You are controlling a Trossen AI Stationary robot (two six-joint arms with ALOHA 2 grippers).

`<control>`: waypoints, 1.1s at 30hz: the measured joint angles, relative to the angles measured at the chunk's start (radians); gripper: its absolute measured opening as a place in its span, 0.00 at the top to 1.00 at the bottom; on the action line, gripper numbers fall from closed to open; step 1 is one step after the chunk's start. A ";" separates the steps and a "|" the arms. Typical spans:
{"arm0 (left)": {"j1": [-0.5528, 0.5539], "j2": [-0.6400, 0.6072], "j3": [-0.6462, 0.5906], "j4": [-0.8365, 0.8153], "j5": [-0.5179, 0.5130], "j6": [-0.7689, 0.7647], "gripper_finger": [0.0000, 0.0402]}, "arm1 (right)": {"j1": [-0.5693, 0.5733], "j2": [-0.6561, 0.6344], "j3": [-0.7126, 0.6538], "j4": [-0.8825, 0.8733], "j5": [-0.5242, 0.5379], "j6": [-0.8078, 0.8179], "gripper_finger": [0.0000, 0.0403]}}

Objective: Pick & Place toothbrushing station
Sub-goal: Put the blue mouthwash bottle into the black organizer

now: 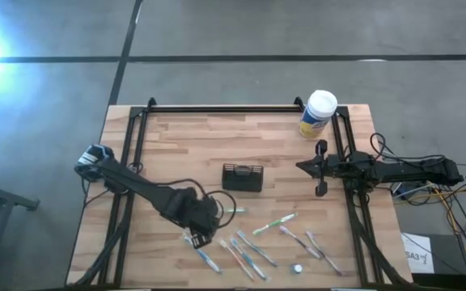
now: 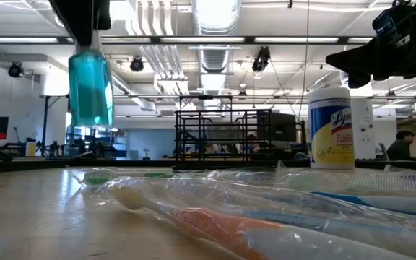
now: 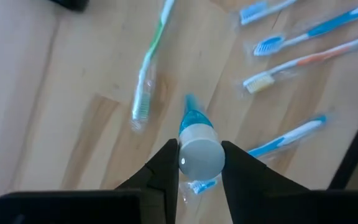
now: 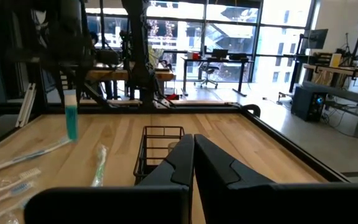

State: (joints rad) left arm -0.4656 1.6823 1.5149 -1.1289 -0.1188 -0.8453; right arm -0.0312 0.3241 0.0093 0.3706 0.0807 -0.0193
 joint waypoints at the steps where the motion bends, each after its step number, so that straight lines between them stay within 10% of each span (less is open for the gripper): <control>1: 0.000 -0.018 -0.001 -0.001 -0.010 0.006 0.76 | 0.000 0.000 0.000 0.000 0.000 0.000 0.98; 11: 0.000 -0.314 -0.161 0.027 -0.166 -0.002 0.76 | 0.000 0.000 0.000 -0.008 0.000 0.000 0.98; 33: -0.002 -1.035 -0.951 0.605 -0.217 0.026 0.76 | 0.000 0.000 0.000 -0.020 0.000 -0.011 0.98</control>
State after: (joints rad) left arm -0.4671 0.6477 0.5641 -0.5237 -0.3359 -0.8196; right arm -0.0315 0.3244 0.0093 0.3504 0.0810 -0.0299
